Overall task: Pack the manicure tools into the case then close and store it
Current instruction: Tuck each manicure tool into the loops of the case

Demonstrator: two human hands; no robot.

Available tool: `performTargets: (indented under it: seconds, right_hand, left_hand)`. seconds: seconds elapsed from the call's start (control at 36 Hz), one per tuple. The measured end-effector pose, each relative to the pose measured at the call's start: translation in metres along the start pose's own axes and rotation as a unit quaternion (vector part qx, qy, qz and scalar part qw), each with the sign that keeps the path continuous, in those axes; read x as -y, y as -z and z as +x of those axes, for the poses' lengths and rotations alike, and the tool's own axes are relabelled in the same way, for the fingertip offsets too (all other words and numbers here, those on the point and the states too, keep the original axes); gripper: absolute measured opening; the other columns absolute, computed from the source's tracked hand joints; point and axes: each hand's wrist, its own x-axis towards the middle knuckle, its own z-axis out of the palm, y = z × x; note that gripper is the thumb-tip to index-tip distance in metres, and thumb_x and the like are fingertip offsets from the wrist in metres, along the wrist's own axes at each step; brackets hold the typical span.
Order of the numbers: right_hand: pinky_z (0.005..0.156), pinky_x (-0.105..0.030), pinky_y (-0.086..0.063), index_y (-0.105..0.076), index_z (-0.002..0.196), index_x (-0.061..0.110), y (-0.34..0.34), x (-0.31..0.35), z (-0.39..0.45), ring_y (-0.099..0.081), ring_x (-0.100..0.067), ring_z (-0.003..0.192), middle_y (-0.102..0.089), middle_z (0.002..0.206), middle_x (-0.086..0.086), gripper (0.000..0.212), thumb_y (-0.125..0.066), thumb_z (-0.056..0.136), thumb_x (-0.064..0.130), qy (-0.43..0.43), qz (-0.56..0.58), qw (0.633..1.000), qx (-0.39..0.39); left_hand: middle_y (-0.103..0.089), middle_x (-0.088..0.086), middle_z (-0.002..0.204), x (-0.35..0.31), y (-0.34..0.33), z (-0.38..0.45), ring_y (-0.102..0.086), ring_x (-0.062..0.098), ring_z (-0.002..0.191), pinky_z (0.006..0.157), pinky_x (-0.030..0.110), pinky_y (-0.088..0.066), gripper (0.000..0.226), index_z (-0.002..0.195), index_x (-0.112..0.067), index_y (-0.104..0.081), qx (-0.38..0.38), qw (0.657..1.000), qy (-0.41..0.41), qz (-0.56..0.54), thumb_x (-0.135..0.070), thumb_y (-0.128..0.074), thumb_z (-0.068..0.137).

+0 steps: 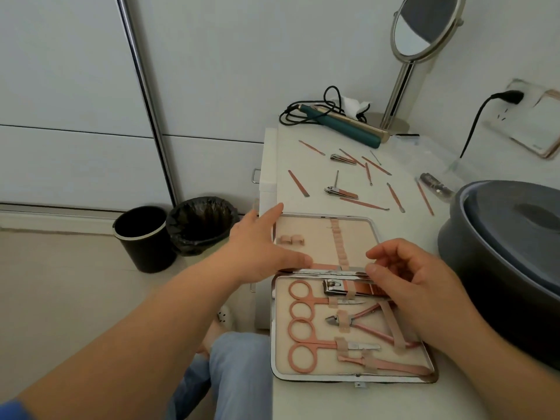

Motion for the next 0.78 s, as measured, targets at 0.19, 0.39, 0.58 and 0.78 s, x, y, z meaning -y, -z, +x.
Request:
performTargets:
  seconds: [0.19,0.39,0.58,0.78]
  right_hand:
    - [0.054,-0.009,-0.045,-0.061,0.077,0.033,-0.002,0.001,-0.001,-0.053,-0.004,0.065,-0.061,0.068,0.011,0.018,-0.065,0.081,0.016,-0.007,0.000,1.000,-0.003]
    - [0.055,-0.009,-0.044,-0.062,0.075,0.032,-0.004,0.002,-0.001,-0.052,0.000,0.062,-0.060,0.075,0.019,0.018,-0.065,0.080,0.015,-0.011,-0.005,1.000,-0.010]
    - [0.059,-0.017,-0.052,-0.063,0.077,0.030,0.001,0.009,-0.002,-0.060,-0.014,0.070,-0.063,0.072,0.002,0.016,-0.065,0.081,0.014,-0.051,0.018,0.999,-0.002]
    - [0.050,-0.010,-0.039,-0.060,0.078,0.038,0.007,0.032,0.020,-0.058,0.000,0.068,-0.062,0.074,0.017,0.007,-0.062,0.082,0.033,-0.048,-0.111,0.992,0.029]
  left_hand:
    - [-0.004,0.002,0.153,-0.007,0.000,0.001,-0.001,0.026,0.140,0.112,0.044,-0.012,0.113,0.143,-0.035,-0.001,0.011,1.000,0.016,-0.009,-0.044,-0.077,0.059]
    - [-0.009,-0.001,0.152,-0.001,-0.003,0.003,-0.007,0.025,0.139,0.113,0.046,-0.017,0.112,0.142,-0.038,-0.005,0.005,1.000,0.008,-0.025,-0.048,-0.075,0.056]
    - [-0.007,-0.007,0.153,0.007,-0.011,-0.012,0.000,0.012,0.140,0.111,0.037,-0.011,0.095,0.140,-0.038,-0.017,-0.108,0.990,-0.067,-0.061,-0.051,-0.069,0.061]
    - [-0.037,-0.025,0.131,0.013,-0.025,-0.042,-0.016,-0.014,0.124,0.103,0.011,-0.012,0.036,0.111,-0.036,-0.059,-0.159,0.965,-0.205,-0.027,-0.044,-0.060,0.077]
